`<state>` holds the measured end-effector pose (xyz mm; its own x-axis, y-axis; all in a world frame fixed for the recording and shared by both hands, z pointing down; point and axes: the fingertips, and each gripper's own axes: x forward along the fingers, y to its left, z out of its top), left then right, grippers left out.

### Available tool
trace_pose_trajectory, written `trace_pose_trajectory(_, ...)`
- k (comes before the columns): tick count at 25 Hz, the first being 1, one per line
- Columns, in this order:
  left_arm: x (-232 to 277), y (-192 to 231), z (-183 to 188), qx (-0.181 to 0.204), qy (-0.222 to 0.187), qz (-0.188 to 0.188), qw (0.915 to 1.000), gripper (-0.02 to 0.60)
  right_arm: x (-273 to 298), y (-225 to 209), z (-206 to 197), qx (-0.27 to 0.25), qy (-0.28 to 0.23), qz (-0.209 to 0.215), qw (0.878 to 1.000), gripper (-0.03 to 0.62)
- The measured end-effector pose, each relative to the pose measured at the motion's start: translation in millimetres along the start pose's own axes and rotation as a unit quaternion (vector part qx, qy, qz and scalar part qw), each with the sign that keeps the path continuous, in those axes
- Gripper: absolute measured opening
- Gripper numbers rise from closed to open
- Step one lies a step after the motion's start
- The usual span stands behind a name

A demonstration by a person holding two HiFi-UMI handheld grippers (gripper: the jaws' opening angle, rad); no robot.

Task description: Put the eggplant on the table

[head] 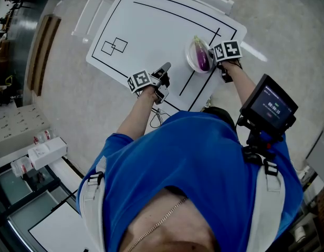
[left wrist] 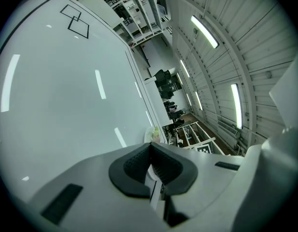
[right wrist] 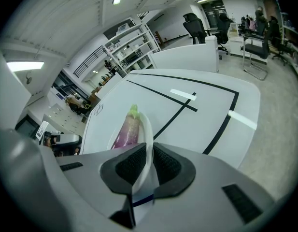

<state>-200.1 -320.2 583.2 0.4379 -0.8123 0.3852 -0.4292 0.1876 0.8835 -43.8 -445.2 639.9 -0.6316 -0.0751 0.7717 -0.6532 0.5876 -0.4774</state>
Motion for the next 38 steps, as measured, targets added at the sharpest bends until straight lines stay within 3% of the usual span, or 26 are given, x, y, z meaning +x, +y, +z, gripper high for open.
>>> trace_pose_trajectory(12, 2.0, 2.4, 4.7, -0.004, -0.006, -0.002, 1.0000, 0.008, -10.1, -6.2, 9.6, 0.006, -0.045, -0.008, 0.999, 0.044)
trace_pose_trajectory(20, 4.0, -10.5, 4.3, 0.018, 0.001, -0.025, 0.9995, 0.008, -41.9, -4.4, 4.9, 0.039, -0.107, -0.019, 0.993, 0.043)
trace_pose_trajectory(24, -4.5, -21.2, -3.4, 0.031, 0.006, -0.036, 0.9989, 0.008, -66.0, 8.4, -8.0, 0.051, -0.137, -0.018, 0.989, 0.037)
trace_pose_trajectory(26, -9.2, -25.9, -6.5, 0.039, 0.006, -0.040, 0.9984, 0.008, -76.2, 13.5, -16.6, 0.057, -0.148, -0.023, 0.987, 0.003)
trace_pose_trajectory(38, -22.0, -52.7, -18.4, 0.093, 0.009, -0.070, 0.9932, 0.008, -141.3, 53.8, -53.4, 0.080, -0.245, -0.018, 0.966, 0.003)
